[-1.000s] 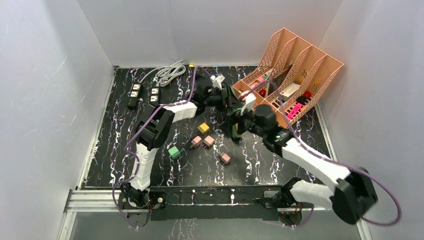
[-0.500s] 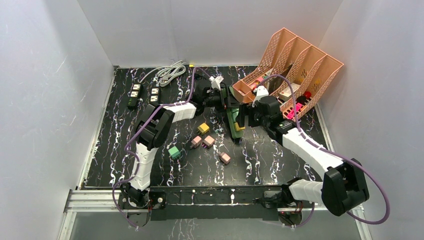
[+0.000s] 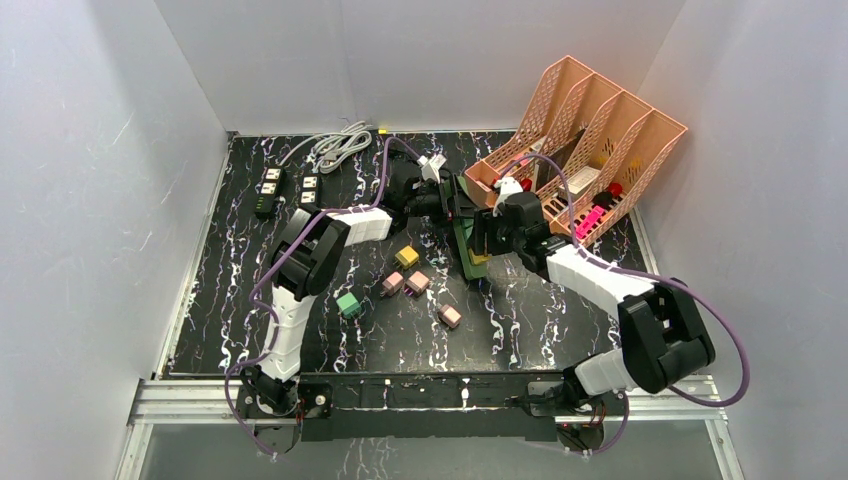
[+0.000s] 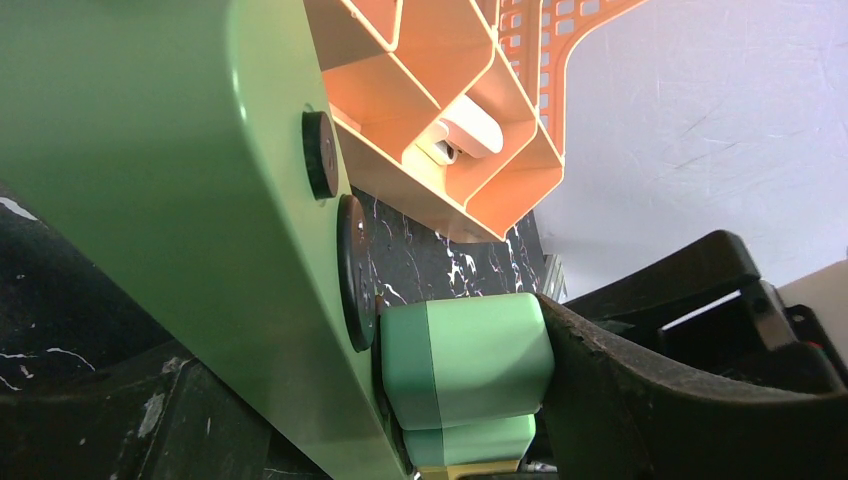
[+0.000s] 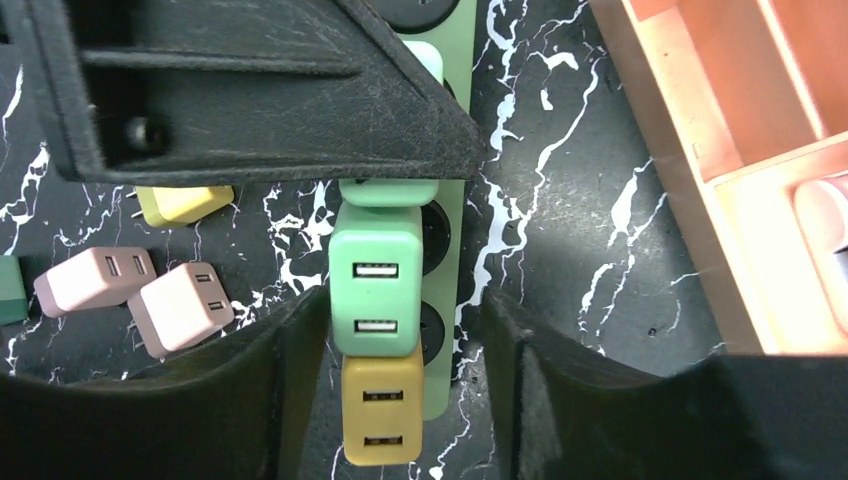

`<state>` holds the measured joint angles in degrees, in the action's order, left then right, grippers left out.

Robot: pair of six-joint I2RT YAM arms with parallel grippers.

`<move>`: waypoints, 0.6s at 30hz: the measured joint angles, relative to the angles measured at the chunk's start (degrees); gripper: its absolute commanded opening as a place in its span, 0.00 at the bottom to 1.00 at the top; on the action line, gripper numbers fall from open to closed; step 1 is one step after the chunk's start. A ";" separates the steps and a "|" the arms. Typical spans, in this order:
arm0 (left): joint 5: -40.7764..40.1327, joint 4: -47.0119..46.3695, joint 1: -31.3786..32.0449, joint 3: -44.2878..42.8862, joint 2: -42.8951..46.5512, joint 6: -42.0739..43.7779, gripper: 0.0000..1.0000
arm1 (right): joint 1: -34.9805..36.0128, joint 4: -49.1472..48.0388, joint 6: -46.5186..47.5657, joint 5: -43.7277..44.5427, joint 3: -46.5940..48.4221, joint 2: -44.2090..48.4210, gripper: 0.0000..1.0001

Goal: Pull the plug off the socket

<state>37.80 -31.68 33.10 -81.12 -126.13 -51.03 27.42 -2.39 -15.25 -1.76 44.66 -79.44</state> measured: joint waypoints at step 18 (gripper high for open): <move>-4.09 1.07 -0.50 0.22 1.95 -0.07 0.91 | -0.04 -5.73 -1.07 -2.32 -0.24 -3.08 0.00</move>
<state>33.71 -30.61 32.60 -80.90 -124.18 -51.09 27.38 -8.12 -16.32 -4.08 44.42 -82.52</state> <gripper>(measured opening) 0.966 0.363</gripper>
